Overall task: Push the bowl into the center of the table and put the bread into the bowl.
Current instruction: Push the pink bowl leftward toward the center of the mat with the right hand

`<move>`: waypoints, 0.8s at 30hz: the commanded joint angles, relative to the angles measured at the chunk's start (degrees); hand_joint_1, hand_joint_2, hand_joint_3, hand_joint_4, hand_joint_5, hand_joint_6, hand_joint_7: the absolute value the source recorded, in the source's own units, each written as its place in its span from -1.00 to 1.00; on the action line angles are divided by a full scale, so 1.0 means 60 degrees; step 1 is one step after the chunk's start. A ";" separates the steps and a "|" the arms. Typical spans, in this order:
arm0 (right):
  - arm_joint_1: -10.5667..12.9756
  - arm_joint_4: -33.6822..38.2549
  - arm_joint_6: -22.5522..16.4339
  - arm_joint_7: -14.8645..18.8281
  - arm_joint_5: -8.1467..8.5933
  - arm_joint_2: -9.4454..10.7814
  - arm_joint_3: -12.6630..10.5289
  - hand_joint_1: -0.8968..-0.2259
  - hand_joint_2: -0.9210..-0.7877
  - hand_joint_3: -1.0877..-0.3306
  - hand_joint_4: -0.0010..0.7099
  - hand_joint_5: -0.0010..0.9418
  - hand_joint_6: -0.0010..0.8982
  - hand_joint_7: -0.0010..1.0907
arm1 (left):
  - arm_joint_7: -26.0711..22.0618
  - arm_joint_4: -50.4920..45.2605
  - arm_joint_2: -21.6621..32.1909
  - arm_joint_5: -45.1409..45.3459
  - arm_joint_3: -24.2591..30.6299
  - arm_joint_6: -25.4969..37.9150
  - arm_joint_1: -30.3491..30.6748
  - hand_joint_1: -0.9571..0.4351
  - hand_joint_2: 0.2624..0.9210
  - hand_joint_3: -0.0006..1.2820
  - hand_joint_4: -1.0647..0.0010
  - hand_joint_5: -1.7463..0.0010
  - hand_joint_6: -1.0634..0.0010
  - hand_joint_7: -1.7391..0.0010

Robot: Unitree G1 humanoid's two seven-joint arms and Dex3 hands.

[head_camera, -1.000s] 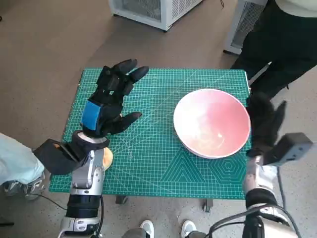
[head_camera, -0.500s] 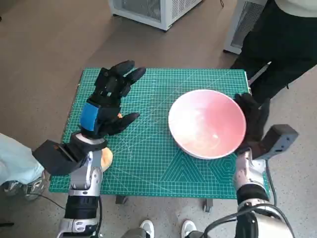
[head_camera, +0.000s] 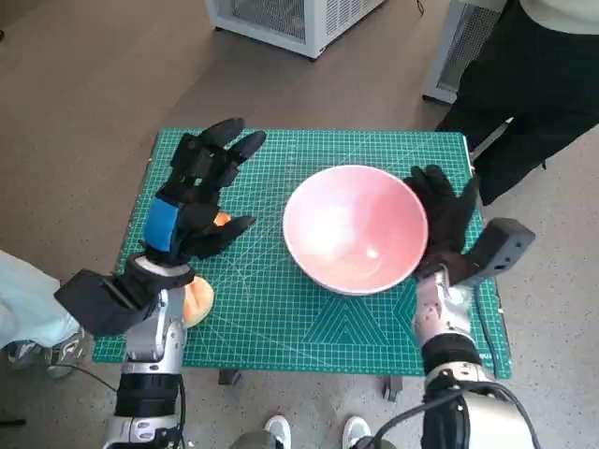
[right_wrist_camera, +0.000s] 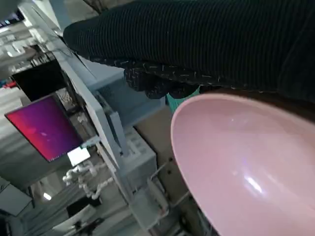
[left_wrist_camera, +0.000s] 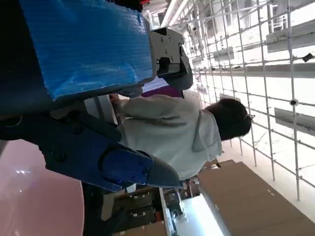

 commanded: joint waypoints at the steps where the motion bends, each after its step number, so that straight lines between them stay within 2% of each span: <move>1: -0.0131 0.0175 0.0310 -0.0167 0.0066 0.0233 -0.0114 -0.29 -1.00 -0.42 -0.47 -0.99 -0.53 -0.47 | 0.0008 -0.0227 0.0047 -0.0108 0.0070 0.0015 0.0097 -0.41 1.00 -0.78 0.54 0.58 0.83 0.20; 12: -0.0336 0.0230 0.0624 -0.0253 -0.0001 0.0394 -0.0138 -0.23 -1.00 -0.47 -0.43 -0.98 -0.51 -0.51 | -0.0017 -0.0351 0.0070 -0.0232 0.0115 0.0063 0.0224 -0.39 1.00 -0.78 0.52 0.60 0.82 0.22; 16: -0.0355 0.0229 0.0698 -0.0245 -0.0031 0.0328 -0.0133 -0.24 -1.00 -0.49 -0.43 -0.98 -0.50 -0.52 | 0.0010 -0.0395 0.0071 -0.0237 0.0113 0.0062 0.0266 -0.39 1.00 -0.78 0.52 0.61 0.82 0.22; 24: -0.0341 0.0116 0.0572 -0.0062 -0.0012 -0.0011 -0.0171 -0.26 -1.00 -0.49 -0.43 -0.99 -0.48 -0.54 | 0.0046 -0.0318 0.0034 -0.0189 0.0120 -0.0042 0.0287 -0.39 1.00 -0.78 0.50 0.63 0.81 0.24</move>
